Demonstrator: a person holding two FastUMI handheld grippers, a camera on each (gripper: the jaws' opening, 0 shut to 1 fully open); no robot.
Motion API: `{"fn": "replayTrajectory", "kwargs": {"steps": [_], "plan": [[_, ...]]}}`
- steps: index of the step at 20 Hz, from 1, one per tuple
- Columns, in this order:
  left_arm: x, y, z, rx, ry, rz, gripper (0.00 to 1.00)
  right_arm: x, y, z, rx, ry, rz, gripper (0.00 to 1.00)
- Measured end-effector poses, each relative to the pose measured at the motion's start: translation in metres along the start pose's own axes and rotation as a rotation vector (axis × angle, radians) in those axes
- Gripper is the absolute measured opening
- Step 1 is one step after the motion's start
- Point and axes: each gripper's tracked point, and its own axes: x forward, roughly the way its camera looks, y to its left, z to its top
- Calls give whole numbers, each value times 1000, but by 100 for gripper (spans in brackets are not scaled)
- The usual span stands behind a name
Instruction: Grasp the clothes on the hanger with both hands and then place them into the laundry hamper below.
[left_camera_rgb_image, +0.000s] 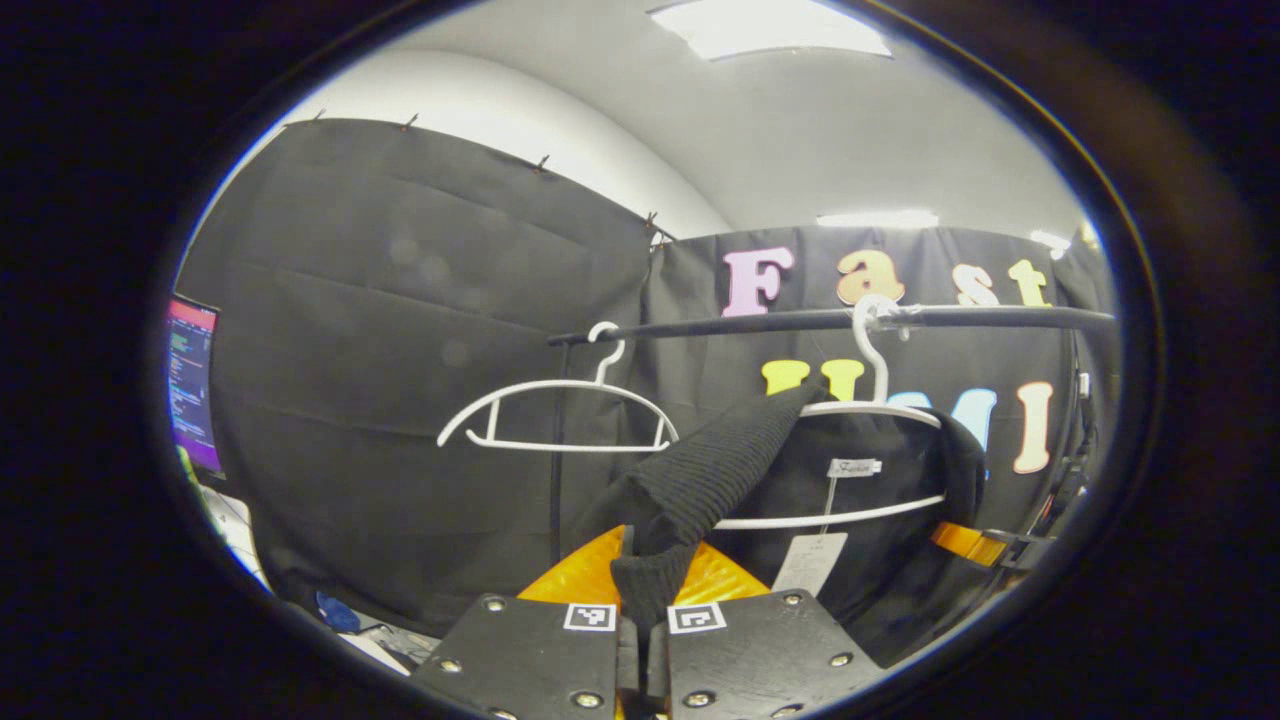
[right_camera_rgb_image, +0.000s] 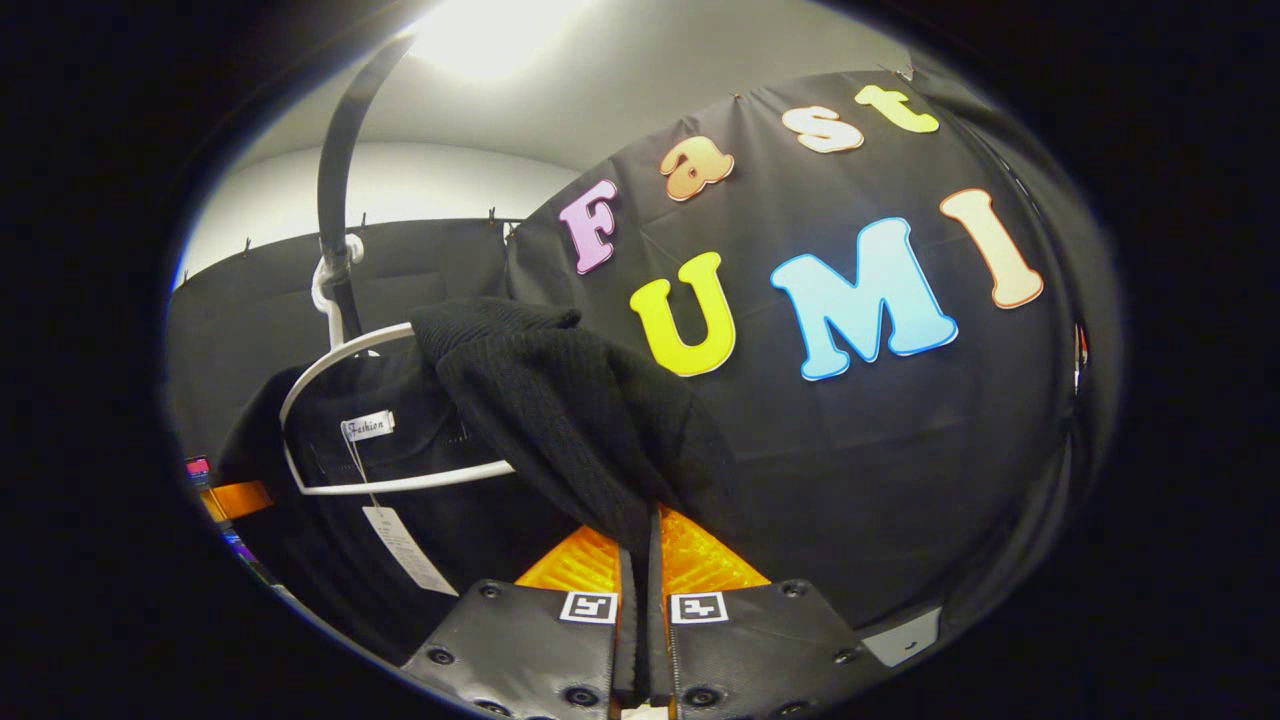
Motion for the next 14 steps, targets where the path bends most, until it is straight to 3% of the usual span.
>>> {"fn": "replayTrajectory", "kwargs": {"steps": [2, 5, 10, 12, 13, 14], "plan": [[-1, 9, 10, 18, -16, 6, 4, 1, -6, 5, -9, -13, -16, 2], [4, 18, 23, 54, -42, 10, 4, 0, -15, 18, -17, -51, -45, 6], [19, 27, 38, 122, -58, -15, 6, 7, -33, 42, -41, -113, -94, 2], [22, 33, 48, 142, -73, -15, 6, 9, -43, 56, -62, -169, -126, 9], [25, 36, 52, 143, -78, -13, 6, 12, -46, 61, -74, -189, -136, 2], [30, 40, 56, 139, -78, -13, 6, 17, -48, 64, -82, -200, -141, 2]]}}
